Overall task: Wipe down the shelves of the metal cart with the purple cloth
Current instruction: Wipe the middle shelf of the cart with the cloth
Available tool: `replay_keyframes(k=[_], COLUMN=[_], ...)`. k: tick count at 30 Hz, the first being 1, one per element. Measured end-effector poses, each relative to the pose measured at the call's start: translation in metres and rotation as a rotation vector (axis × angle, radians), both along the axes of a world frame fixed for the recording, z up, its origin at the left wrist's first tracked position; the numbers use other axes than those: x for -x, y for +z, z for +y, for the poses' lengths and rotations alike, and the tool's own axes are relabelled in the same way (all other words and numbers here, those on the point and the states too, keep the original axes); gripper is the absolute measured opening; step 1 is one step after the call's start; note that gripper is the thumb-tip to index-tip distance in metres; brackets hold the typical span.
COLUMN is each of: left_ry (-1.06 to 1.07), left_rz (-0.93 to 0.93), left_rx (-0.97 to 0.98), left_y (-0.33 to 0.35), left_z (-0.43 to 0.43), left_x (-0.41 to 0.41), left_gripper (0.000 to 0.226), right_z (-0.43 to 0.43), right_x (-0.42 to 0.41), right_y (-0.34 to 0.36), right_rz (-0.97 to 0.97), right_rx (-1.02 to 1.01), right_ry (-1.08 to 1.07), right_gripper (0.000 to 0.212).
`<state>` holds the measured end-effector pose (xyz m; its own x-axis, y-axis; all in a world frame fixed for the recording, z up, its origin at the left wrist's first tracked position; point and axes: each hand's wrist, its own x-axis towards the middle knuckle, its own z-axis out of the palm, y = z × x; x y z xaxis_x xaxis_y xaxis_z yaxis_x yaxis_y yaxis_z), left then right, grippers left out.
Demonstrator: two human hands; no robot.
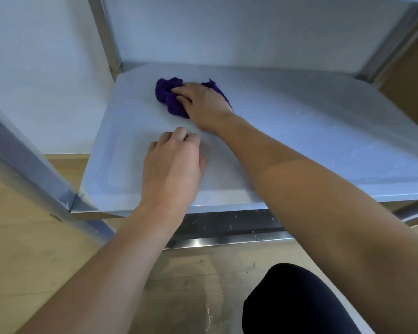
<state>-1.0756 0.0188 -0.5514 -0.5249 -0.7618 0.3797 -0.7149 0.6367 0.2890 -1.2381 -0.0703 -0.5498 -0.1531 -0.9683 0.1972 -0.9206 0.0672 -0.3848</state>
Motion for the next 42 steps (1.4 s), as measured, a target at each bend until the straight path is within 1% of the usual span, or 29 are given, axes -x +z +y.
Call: replay_keyframes(k=[4, 10, 13, 15, 17, 18, 21, 23, 27, 32, 35, 38, 42], left_ry=[0.015, 0.014, 0.011, 0.004, 0.009, 0.012, 0.011, 0.013, 0.012, 0.000, -0.006, -0.004, 0.004], left_rz=[0.023, 0.002, -0.005, -0.014, -0.019, -0.026, -0.044, -0.041, -0.024, -0.018, -0.024, -0.028, -0.023], left_rx=[0.000, -0.011, -0.010, -0.005, -0.003, -0.004, -0.016, -0.019, -0.015, -0.034, -0.030, -0.017, -0.004], left_y=[-0.002, -0.003, -0.003, -0.003, -0.002, -0.002, 0.000, -0.001, -0.002, -0.003, -0.003, -0.003, -0.003], left_z=[-0.001, -0.002, -0.002, -0.001, -0.001, 0.000, 0.000, -0.001, -0.001, -0.002, -0.001, -0.002, -0.002], left_x=[0.001, 0.001, 0.000, 0.000, -0.001, -0.001, -0.002, -0.003, 0.000, 0.000, 0.002, 0.003, 0.002], left_gripper=[0.020, 0.019, 0.019, 0.019, 0.018, 0.017, 0.017, 0.018, 0.019, 0.023, 0.023, 0.023, 0.022], right_z=[-0.004, -0.011, -0.019, -0.027, -0.037, -0.043, -0.054, -0.053, -0.048, -0.029, -0.015, -0.009, 0.007], right_x=[0.019, 0.080, 0.085, 0.075, 0.060, 0.050, 0.014, 0.006, 0.030, 0.098, 0.123, 0.116, 0.085], right_y=[-0.003, 0.001, 0.002, 0.004, 0.005, 0.006, 0.005, 0.003, 0.003, 0.002, 0.003, 0.007, 0.007], right_rz=[-0.020, -0.032, -0.048, -0.011, 0.041, 0.050, 0.026, 0.012, 0.025, 0.002, -0.018, -0.005, 0.005], right_rx=[0.012, 0.018, -0.026, -0.027, -0.011, -0.008, -0.023, -0.018, -0.039, 0.005, -0.035, -0.064, -0.059], right_ry=[-0.013, -0.300, -0.346, -0.363, -0.348, -0.306, -0.083, -0.006, -0.069, -0.277, -0.373, -0.350, -0.210], right_gripper=[0.035, 0.036, 0.037, 0.037, 0.036, 0.036, 0.036, 0.036, 0.037, 0.036, 0.039, 0.040, 0.037])
